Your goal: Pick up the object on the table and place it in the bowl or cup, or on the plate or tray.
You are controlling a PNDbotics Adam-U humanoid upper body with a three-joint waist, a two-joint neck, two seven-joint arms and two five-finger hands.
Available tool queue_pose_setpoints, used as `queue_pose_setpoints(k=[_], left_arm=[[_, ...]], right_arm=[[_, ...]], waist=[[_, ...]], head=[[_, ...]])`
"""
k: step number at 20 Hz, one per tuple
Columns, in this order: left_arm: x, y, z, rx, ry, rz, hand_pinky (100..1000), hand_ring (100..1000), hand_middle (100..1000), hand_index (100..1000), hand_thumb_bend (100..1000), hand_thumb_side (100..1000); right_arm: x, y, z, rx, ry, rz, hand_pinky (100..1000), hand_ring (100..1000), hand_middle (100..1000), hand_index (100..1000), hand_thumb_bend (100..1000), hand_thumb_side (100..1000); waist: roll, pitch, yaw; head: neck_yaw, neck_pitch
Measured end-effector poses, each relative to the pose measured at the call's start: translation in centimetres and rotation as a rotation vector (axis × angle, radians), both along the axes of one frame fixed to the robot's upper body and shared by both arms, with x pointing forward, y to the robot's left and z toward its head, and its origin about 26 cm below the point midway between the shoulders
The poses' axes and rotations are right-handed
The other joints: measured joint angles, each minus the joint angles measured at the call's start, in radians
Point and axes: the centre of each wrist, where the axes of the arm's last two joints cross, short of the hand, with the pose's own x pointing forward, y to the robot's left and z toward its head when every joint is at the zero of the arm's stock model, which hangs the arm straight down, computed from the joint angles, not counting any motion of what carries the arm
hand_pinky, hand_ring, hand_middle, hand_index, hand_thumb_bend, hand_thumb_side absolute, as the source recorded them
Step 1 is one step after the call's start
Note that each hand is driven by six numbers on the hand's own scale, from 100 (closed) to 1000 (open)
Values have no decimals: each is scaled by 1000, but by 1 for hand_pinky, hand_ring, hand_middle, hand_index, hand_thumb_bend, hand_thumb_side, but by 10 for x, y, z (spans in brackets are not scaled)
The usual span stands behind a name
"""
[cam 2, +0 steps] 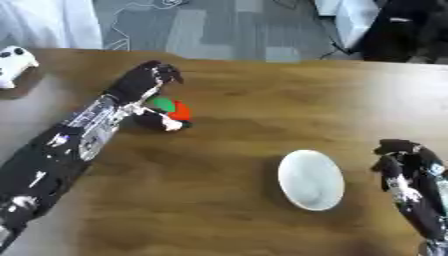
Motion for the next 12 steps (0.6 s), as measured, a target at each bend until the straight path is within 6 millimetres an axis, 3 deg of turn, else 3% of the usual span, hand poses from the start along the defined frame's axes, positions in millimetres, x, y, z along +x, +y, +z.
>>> queue_pose_setpoints(k=[6, 8, 12], left_arm=[[4, -1, -2, -8, -9, -2, 923, 716, 746, 768, 573, 443], [5, -2, -3, -14, -9, -3, 922, 701, 721, 742, 528, 352], [7, -7, -6, -26, -9, -14, 867, 546, 604, 656, 448, 205]], right_arm=[[2, 1, 3, 3, -5, 8, 219, 458, 570, 715, 480, 577], [2, 0, 3, 1, -3, 9, 218, 457, 570, 714, 480, 573], [3, -1, 3, -2, -3, 9, 217, 457, 570, 713, 480, 569]], waist=[[1, 13, -10], [2, 15, -12], [3, 19, -15]], head=[[6, 0], [6, 0], [6, 0]])
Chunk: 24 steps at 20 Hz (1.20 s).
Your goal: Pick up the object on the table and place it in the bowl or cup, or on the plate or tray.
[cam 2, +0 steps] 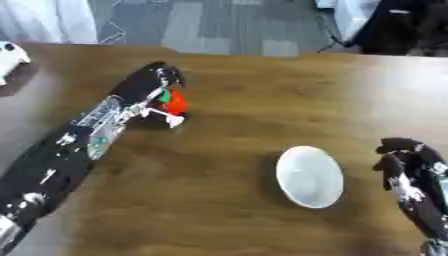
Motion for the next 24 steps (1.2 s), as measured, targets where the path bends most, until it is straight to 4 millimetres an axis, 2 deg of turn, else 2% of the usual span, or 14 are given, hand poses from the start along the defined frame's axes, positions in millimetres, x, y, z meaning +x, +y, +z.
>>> queue_pose_setpoints(k=[2, 3, 4, 5, 7, 9, 10, 11, 13, 17, 20, 21, 22, 24], left_arm=[[0, -2, -2, -4, 1, -4, 842, 460, 523, 585, 406, 100], [0, -3, -2, -4, 1, -6, 831, 434, 457, 525, 382, 100], [0, -3, -2, -3, 1, -8, 834, 440, 478, 543, 389, 100], [0, -4, -2, -2, 1, -7, 835, 432, 364, 457, 369, 100], [0, -4, -2, -2, 4, -4, 808, 396, 274, 373, 354, 100], [0, -4, -2, -2, 8, 0, 744, 331, 190, 292, 382, 100], [0, -4, -2, -1, 11, 2, 655, 276, 116, 218, 464, 100], [0, -5, -3, -1, 16, 1, 607, 248, 100, 190, 517, 100], [0, -6, -3, -4, 28, -4, 590, 220, 100, 179, 554, 100], [-3, -15, 4, 1, 37, -48, 638, 170, 100, 191, 537, 100], [-8, -26, 27, 29, -17, -105, 681, 115, 100, 202, 511, 100], [-11, -32, 37, 40, -43, -129, 682, 107, 100, 202, 316, 265], [-15, -36, 46, 52, -64, -149, 689, 100, 100, 204, 505, 100], [-22, -45, 63, 75, -103, -188, 697, 100, 100, 210, 498, 100]], right_arm=[[0, 0, 0, 0, 0, 0, 216, 456, 570, 713, 479, 567], [0, 0, 0, 0, 0, 0, 216, 456, 569, 713, 479, 565], [0, 0, 0, 0, 0, 0, 216, 456, 569, 713, 479, 565], [0, 0, 0, 0, 0, 0, 215, 456, 569, 712, 479, 561], [0, 0, -1, -1, 2, 0, 215, 456, 570, 712, 478, 558], [0, 0, -1, -1, 4, 0, 215, 456, 570, 712, 477, 556], [0, 0, -1, -1, 4, 0, 215, 456, 570, 712, 477, 554], [0, -1, -2, -1, 6, -1, 215, 456, 570, 711, 477, 551], [0, -1, -2, -2, 8, -1, 214, 456, 569, 711, 477, 549], [-1, -1, -3, -3, 11, -3, 214, 455, 569, 711, 477, 548], [-1, -3, -5, -5, 15, -6, 214, 455, 570, 711, 478, 550], [-2, -4, -6, -7, 20, -8, 214, 455, 570, 711, 478, 551], [-2, -4, -7, -9, 21, -9, 214, 455, 570, 711, 478, 554], [-2, -5, -8, -12, 22, -14, 214, 456, 570, 711, 479, 558]], waist=[[0, 1, 0], [0, 1, 0], [1, 1, 0], [2, 1, 1], [3, 1, 1], [3, 1, 2], [3, 1, 2], [3, 1, 3], [3, 1, 4], [4, 0, 8], [7, -6, 12], [9, -11, 14], [10, -16, 16], [9, -21, 17]], head=[[0, 0], [0, 1], [0, 1], [0, 1], [0, 2], [0, 2], [0, 2], [0, 2], [0, 3], [0, 13], [0, 20], [0, 22], [0, 23], [0, 27]])
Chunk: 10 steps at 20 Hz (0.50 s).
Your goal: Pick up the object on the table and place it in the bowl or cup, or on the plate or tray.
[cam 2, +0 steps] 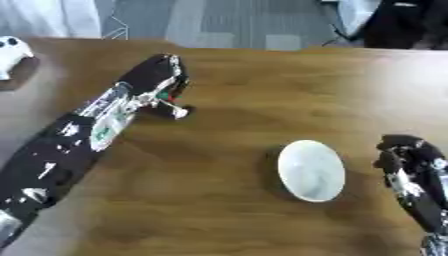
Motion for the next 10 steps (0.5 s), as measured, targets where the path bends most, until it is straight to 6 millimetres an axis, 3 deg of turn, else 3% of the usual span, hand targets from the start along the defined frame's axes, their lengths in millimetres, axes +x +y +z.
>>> queue_pose_setpoints(k=[7, 10], left_arm=[[-20, -30, 24, 52, -54, -113, 720, 100, 100, 210, 495, 100], [-28, -40, 37, 50, -93, -151, 683, 100, 100, 209, 501, 100]], right_arm=[[0, -2, -1, -10, -3, -14, 214, 456, 570, 711, 481, 565], [0, -4, -3, -13, 1, -24, 208, 454, 569, 708, 486, 566]], waist=[[-8, -10, 0], [-12, -14, -1]], head=[[0, 1], [0, 1]])
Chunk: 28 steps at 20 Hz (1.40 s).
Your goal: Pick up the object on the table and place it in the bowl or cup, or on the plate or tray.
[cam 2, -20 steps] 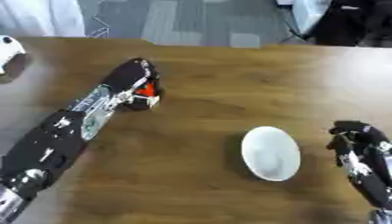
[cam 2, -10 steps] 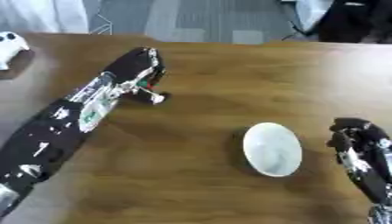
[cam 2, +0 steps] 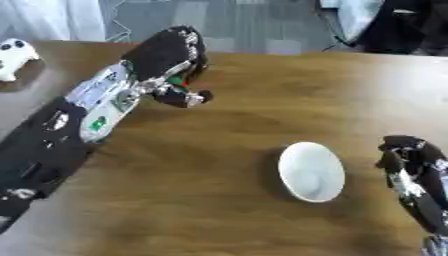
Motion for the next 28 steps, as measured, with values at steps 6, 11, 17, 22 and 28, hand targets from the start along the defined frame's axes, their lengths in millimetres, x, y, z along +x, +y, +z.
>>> queue_pose_setpoints(k=[6, 11, 17, 22, 28], left_arm=[[-30, -33, 49, -48, -105, -168, 657, 100, 100, 208, 503, 100], [-49, -57, 65, -28, -90, -290, 686, 100, 100, 209, 497, 100], [-54, -70, 61, 6, -31, -355, 687, 100, 100, 207, 497, 100], [-54, -74, 57, 13, -9, -377, 663, 100, 100, 203, 503, 100], [-42, -72, 44, 7, 15, -375, 650, 100, 100, 204, 496, 100]], right_arm=[[2, -13, -20, -28, 54, -67, 197, 448, 565, 705, 484, 536], [-1, -20, -38, -36, 100, -102, 197, 449, 565, 707, 480, 522], [-3, -26, -40, -19, 100, -141, 197, 453, 568, 711, 480, 529], [-2, -35, -36, -12, 83, -194, 199, 455, 570, 714, 480, 532], [-1, -37, -24, 2, 39, -236, 199, 457, 571, 716, 478, 528]], waist=[[-3, -10, -5], [1, -14, -17], [12, -15, -44], [18, -14, -66], [26, 0, -81]], head=[[6, 1], [12, 5], [13, 19], [9, 19], [9, 19]])
